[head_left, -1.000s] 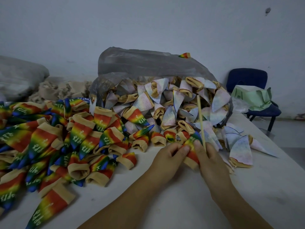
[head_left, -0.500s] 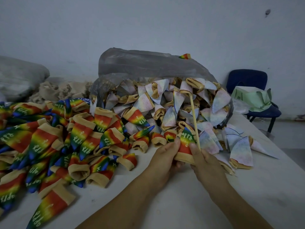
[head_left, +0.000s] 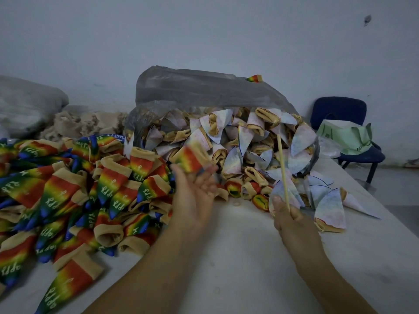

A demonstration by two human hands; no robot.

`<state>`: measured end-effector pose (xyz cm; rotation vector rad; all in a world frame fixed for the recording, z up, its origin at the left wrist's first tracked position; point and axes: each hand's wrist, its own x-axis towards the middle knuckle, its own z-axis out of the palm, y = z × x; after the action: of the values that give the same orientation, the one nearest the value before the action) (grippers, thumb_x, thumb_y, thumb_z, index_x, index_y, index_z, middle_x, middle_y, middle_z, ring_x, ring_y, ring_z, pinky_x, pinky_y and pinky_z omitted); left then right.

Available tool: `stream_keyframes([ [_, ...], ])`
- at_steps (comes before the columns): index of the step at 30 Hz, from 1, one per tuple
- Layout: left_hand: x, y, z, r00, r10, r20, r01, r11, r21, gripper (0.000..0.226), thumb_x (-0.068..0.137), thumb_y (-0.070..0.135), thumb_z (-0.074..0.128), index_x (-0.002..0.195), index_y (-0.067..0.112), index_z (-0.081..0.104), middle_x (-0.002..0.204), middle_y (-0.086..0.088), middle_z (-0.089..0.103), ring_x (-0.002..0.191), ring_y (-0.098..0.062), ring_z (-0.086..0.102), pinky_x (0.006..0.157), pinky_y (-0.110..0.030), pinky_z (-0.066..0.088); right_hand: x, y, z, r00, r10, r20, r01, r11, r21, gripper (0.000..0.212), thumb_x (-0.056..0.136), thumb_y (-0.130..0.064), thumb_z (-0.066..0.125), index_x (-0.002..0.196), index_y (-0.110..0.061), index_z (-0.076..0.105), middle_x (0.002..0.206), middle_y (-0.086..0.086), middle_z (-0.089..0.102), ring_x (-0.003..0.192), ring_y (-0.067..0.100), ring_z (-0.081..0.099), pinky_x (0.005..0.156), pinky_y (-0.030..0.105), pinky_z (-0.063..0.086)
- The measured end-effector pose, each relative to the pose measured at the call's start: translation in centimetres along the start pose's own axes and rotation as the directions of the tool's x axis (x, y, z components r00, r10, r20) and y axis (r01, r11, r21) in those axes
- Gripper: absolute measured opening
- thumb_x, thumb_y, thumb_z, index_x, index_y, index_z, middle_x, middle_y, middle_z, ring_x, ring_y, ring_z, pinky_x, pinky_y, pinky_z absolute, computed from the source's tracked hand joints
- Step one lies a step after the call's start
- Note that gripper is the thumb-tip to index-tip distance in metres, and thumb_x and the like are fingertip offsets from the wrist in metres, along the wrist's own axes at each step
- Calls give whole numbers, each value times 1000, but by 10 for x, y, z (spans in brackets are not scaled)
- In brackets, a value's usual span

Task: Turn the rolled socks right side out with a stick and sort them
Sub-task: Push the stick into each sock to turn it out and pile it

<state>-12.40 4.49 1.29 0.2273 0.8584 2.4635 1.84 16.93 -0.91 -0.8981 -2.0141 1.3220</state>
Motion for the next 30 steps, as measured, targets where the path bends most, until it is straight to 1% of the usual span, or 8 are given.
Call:
stream_keyframes([
  [3, 0, -2, -1, 995, 97, 36, -103, 895, 434, 61, 88, 67, 42, 121, 20, 63, 110, 2, 75, 95, -6, 70, 73, -19, 53, -1, 0, 1, 999, -42, -5, 42, 999, -33, 58, 73, -72, 38, 60, -15, 38, 49, -5, 30, 39, 5, 29, 52, 27, 26],
  [5, 0, -19, -10, 958, 228, 172, -258, 430, 865, 39, 103, 45, 43, 130, 23, 61, 132, 10, 62, 120, -2, 56, 97, -24, 45, -2, -1, 3, 998, -59, 12, 59, 996, -66, 57, 73, -71, 36, 57, -16, 34, 44, -7, 29, 38, 6, 30, 51, 27, 25],
  [7, 6, -34, -22, 915, 126, 383, -361, -169, 917, 47, 106, 30, 36, 152, 22, 35, 157, 9, 30, 147, -9, 21, 118, -30, 19, -2, 0, 3, 998, -58, 24, 60, 994, -91, 57, 74, -71, 35, 56, -18, 34, 41, -7, 32, 37, 5, 32, 51, 27, 26],
  [11, 12, -37, -33, 930, -2, 367, -295, -601, 743, 60, 101, 19, 40, 157, 20, 18, 161, -3, 23, 146, -23, 19, 116, -33, 8, -2, 4, 1, 998, -63, 31, 67, 991, -117, 56, 76, -72, 34, 56, -20, 36, 40, -10, 36, 38, 2, 37, 49, 22, 27],
  [15, 8, -36, -30, 895, 75, 439, -343, -512, 788, 36, 102, 37, 45, 135, 27, 53, 127, 2, 50, 111, -18, 39, 87, -32, 28, -2, 3, 1, 996, -80, 45, 85, 989, -119, 56, 73, -71, 35, 56, -19, 39, 39, -11, 41, 39, 0, 40, 45, 6, 33],
  [19, 6, -34, -28, 922, 102, 373, -323, -326, 888, 28, 98, 45, 51, 110, 27, 68, 102, 6, 49, 99, -14, 41, 81, -31, 34, -2, 3, -3, 986, -119, 118, 142, 965, -218, 60, 74, -75, 29, 61, -21, 52, 50, -20, 53, 51, -7, 49, 48, 17, 33],
  [24, 3, -25, -16, 979, 181, 94, -164, 427, 889, 37, 99, 50, 45, 83, 21, 61, 69, 4, 61, 59, -8, 62, 51, -23, 52, -2, 3, -11, 968, -170, 184, 224, 917, -331, 61, 72, -77, 22, 60, -25, 51, 61, -11, 59, 56, -5, 51, 54, 25, 34],
  [30, -1, -21, -15, 992, 124, 32, -104, 630, 770, 43, 102, 49, 37, 77, 22, 61, 54, 8, 56, 46, 2, 50, 44, -11, 40, -1, 4, -14, 952, -169, 254, 270, 855, -443, 61, 77, -73, 27, 63, -18, 49, 59, 1, 53, 53, 6, 47, 59, 30, 41],
])
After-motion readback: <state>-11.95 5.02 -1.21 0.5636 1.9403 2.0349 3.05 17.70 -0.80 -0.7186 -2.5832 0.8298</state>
